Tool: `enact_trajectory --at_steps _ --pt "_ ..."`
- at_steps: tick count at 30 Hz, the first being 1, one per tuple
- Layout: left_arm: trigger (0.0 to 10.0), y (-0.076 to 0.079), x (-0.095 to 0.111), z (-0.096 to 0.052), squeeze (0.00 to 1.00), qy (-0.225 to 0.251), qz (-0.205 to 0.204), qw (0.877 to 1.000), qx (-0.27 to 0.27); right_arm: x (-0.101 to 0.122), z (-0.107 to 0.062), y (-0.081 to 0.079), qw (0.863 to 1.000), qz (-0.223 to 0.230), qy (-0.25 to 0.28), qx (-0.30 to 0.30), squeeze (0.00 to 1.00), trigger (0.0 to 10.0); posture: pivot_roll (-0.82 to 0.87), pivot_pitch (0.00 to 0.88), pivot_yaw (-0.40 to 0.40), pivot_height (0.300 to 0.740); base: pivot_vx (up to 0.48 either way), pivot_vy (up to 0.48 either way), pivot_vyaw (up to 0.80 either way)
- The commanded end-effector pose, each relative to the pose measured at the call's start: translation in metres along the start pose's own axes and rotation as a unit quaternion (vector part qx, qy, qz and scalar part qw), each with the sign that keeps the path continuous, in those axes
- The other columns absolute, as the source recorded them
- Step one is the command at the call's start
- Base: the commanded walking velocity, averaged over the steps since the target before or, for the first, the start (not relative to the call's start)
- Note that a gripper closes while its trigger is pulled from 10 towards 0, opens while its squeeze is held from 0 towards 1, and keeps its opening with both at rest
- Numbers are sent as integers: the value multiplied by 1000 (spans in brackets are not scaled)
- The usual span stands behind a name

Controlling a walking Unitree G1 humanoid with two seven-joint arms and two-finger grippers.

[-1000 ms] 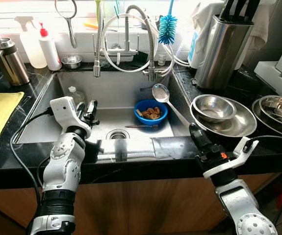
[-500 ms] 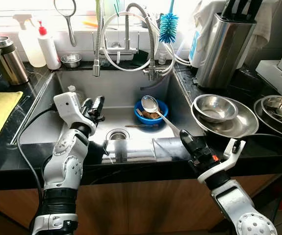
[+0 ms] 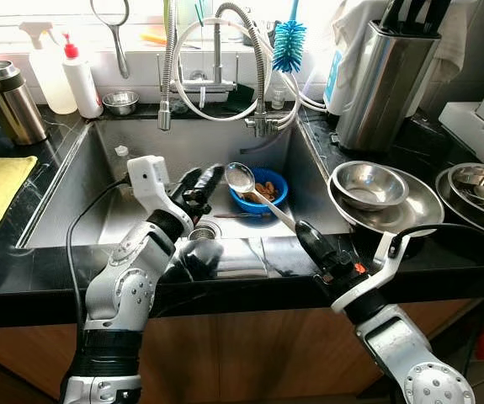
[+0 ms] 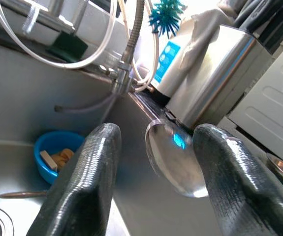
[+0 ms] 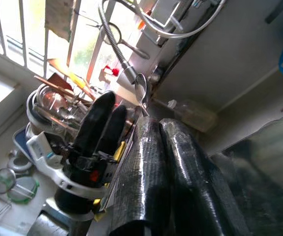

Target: Kitchen organization

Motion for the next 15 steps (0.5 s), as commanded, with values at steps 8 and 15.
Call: enact_trajectory --at_steps 8,15 --pt "10000 10 2 -1 0 -3 -6 1000 -23 -3 1 -19 999 0 -9 44 0 10000 -41 27 -23 740 0 0 0" --pt "10000 10 3 -1 0 1 -16 1000 -21 -5 1 -20 999 1 -14 47 0 10000 -37 34 -24 740 0 0 0"
Point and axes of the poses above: a point about 5 cm out from each wrist's last joint towards the gripper, its own z axis pointing out of the wrist towards the gripper, its own x axis along the axis of the wrist's last joint, y = z × x, the point moved 4 cm from there along z, pointing out of the wrist towards the gripper, and after that the axes turned 11 degrees about z, right-handed, at the moved point
